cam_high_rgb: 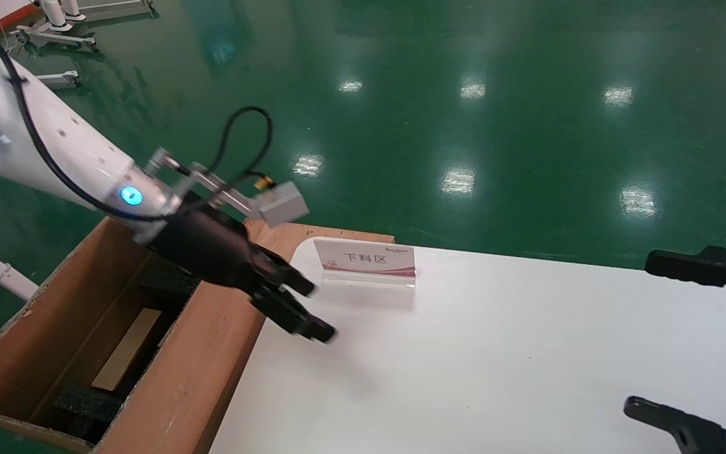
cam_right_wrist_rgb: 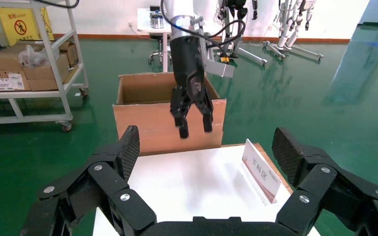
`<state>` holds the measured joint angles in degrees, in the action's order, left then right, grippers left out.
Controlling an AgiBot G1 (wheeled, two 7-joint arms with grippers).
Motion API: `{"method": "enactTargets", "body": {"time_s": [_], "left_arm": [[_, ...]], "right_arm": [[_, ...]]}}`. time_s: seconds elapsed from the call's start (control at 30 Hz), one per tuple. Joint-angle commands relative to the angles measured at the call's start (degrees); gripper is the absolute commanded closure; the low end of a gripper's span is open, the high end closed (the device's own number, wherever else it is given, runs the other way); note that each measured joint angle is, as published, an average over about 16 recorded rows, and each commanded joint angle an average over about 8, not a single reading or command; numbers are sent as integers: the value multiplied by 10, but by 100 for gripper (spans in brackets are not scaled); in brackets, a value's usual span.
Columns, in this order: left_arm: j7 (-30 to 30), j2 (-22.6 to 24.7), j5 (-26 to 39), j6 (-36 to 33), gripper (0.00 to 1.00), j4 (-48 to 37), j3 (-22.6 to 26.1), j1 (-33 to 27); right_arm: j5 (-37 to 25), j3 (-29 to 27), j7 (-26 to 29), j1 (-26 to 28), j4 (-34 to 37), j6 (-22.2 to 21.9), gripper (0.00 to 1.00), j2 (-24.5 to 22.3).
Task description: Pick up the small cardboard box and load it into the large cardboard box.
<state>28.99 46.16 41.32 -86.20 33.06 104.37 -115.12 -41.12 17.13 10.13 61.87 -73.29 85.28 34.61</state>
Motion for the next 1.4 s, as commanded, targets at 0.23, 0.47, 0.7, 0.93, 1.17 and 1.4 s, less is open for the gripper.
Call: {"method": "enactTargets", "body": {"time_s": [0.23, 0.47, 0.7, 0.93, 1.17, 1.4], "left_arm": [[-34, -21, 1, 1, 0, 75, -164, 99], [-63, -39, 2, 2, 0, 141, -307, 186], [-93, -57, 3, 3, 0, 206, -450, 273], [-123, -75, 4, 3, 0, 272, -594, 360], [-152, -93, 4, 4, 0, 338, -736, 446], [-179, -109, 5, 5, 0, 397, -868, 526]], "right_arm": [[0, 0, 0, 0, 0, 0, 0, 0], [0, 0, 0, 0, 0, 0, 0, 0], [0, 1, 0, 0, 0, 0, 0, 0], [1, 1, 0, 0, 0, 0, 0, 0], [1, 1, -1, 0, 0, 0, 0, 0], [1, 1, -1, 0, 0, -1, 0, 0]]}}
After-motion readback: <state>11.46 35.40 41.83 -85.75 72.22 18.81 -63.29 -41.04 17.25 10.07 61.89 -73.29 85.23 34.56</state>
